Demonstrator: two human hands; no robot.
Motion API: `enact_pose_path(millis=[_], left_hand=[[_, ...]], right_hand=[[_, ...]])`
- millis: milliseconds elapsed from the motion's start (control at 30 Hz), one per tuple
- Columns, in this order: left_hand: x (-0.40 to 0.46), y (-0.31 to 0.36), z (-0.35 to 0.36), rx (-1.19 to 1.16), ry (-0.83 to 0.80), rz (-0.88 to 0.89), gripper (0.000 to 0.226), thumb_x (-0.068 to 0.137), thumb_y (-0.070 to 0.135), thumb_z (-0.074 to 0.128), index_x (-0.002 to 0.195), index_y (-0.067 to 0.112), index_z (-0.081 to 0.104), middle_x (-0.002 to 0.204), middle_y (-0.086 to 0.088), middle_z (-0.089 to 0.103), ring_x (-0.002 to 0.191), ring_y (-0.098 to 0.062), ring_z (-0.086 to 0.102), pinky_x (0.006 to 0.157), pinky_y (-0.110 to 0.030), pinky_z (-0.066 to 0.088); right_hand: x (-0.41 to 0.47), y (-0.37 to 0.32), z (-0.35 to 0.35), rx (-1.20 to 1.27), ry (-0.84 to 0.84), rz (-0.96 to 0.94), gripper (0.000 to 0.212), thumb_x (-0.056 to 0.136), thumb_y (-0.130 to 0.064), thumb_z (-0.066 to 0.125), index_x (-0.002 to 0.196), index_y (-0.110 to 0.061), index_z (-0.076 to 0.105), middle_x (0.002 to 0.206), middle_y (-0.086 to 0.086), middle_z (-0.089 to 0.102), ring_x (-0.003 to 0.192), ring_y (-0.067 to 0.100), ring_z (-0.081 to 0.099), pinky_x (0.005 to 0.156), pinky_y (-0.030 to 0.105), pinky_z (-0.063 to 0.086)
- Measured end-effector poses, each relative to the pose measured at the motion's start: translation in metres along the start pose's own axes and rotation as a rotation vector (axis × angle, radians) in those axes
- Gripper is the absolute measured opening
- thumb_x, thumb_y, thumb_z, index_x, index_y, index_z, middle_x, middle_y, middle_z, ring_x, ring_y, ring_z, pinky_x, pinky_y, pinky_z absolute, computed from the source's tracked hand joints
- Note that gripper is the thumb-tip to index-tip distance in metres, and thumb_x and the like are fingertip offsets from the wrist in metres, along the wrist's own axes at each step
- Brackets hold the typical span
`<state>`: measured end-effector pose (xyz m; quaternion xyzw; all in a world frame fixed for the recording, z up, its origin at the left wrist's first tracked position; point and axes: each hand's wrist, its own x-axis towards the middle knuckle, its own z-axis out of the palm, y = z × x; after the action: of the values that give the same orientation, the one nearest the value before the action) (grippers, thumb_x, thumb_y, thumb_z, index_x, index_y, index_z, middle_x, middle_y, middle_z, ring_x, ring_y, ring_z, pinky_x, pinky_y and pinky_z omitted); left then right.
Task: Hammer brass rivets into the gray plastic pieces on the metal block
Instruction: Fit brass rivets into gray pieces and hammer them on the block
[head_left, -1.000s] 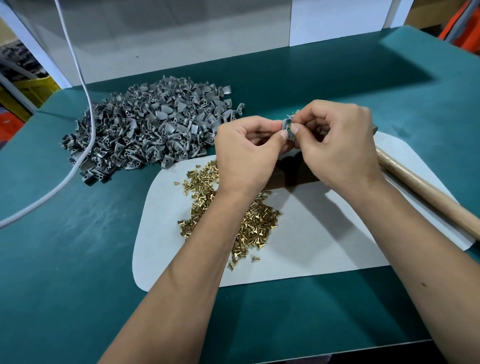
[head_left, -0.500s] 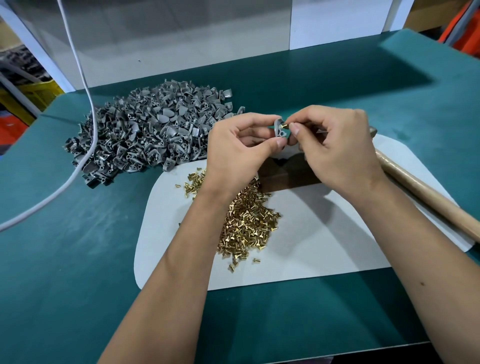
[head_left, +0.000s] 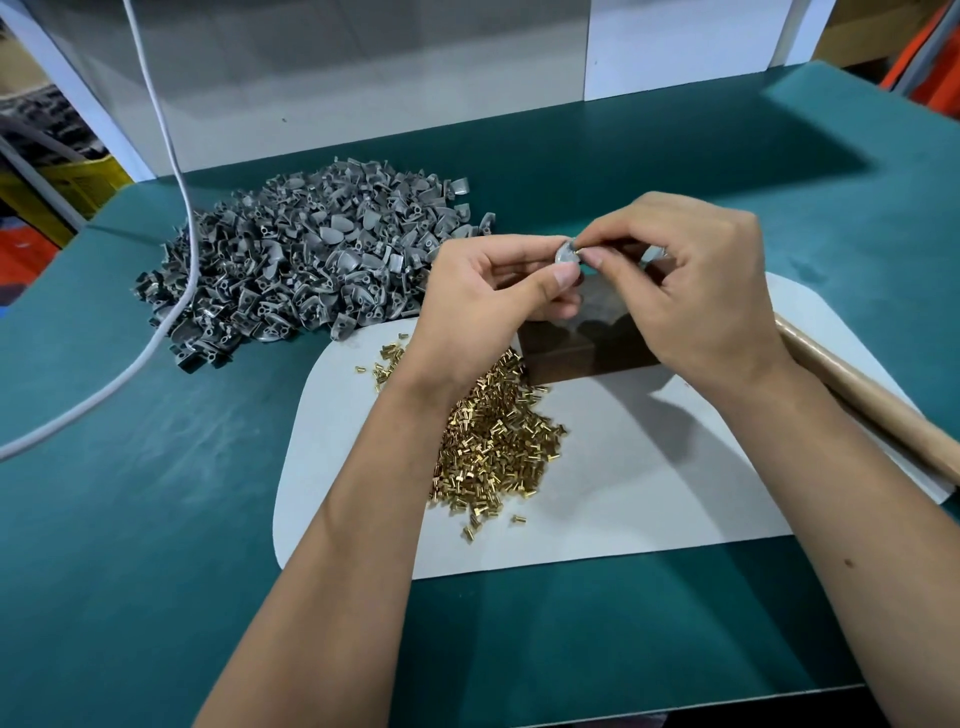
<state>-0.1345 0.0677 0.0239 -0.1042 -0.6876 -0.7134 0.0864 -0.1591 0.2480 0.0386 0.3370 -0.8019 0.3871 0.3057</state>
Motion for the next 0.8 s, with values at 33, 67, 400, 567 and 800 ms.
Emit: enact_pose_path(millis=[33, 67, 400, 567, 800], left_hand=[[0.0001, 0.0003, -0.0001, -0.006, -0.006, -0.020, 0.016, 0.098, 0.001, 0.063, 0.110, -0.004, 0.073, 0.088, -0.018, 0.074, 0.076, -0.025, 0.073, 0.073, -0.032, 0.063], [0.0001, 0.0003, 0.0001, -0.016, -0.003, -0.043, 0.017, 0.101, 0.006, 0.060, 0.104, -0.004, 0.074, 0.087, -0.020, 0.073, 0.075, -0.026, 0.073, 0.072, -0.032, 0.063], [0.0017, -0.0021, -0.0032, -0.212, 0.035, -0.033, 0.018, 0.098, -0.002, 0.061, 0.112, -0.007, 0.070, 0.101, -0.024, 0.072, 0.087, -0.029, 0.073, 0.083, -0.036, 0.063], [0.0008, -0.0024, -0.0015, -0.192, 0.010, 0.025, 0.029, 0.083, -0.013, 0.072, 0.110, -0.006, 0.071, 0.095, -0.016, 0.077, 0.090, -0.025, 0.074, 0.084, -0.034, 0.062], [0.0003, -0.0041, -0.0011, -0.182, 0.018, 0.041, 0.028, 0.078, -0.014, 0.076, 0.103, -0.003, 0.073, 0.090, -0.014, 0.078, 0.082, -0.024, 0.076, 0.078, -0.032, 0.063]], right_hand=[[-0.0001, 0.0000, 0.0000, -0.002, -0.010, 0.004, 0.007, 0.093, -0.010, 0.071, 0.091, -0.006, 0.077, 0.086, 0.003, 0.072, 0.080, 0.016, 0.064, 0.076, 0.028, 0.051], [-0.0003, -0.0003, 0.0006, -0.003, -0.018, 0.012, 0.007, 0.093, -0.010, 0.071, 0.090, -0.006, 0.076, 0.085, 0.003, 0.071, 0.079, 0.016, 0.063, 0.076, 0.027, 0.050], [-0.0026, -0.0045, 0.0043, 0.008, 0.003, 0.133, 0.007, 0.092, -0.011, 0.067, 0.088, -0.007, 0.072, 0.083, 0.000, 0.069, 0.076, 0.010, 0.059, 0.071, 0.017, 0.046], [-0.0027, -0.0054, 0.0044, 0.019, 0.005, 0.132, 0.007, 0.091, -0.011, 0.068, 0.087, -0.007, 0.072, 0.081, -0.001, 0.070, 0.074, 0.011, 0.060, 0.071, 0.018, 0.047], [-0.0035, -0.0025, 0.0029, 0.078, -0.024, 0.162, 0.007, 0.090, -0.013, 0.069, 0.086, -0.009, 0.074, 0.079, -0.001, 0.071, 0.073, 0.014, 0.065, 0.069, 0.030, 0.053]])
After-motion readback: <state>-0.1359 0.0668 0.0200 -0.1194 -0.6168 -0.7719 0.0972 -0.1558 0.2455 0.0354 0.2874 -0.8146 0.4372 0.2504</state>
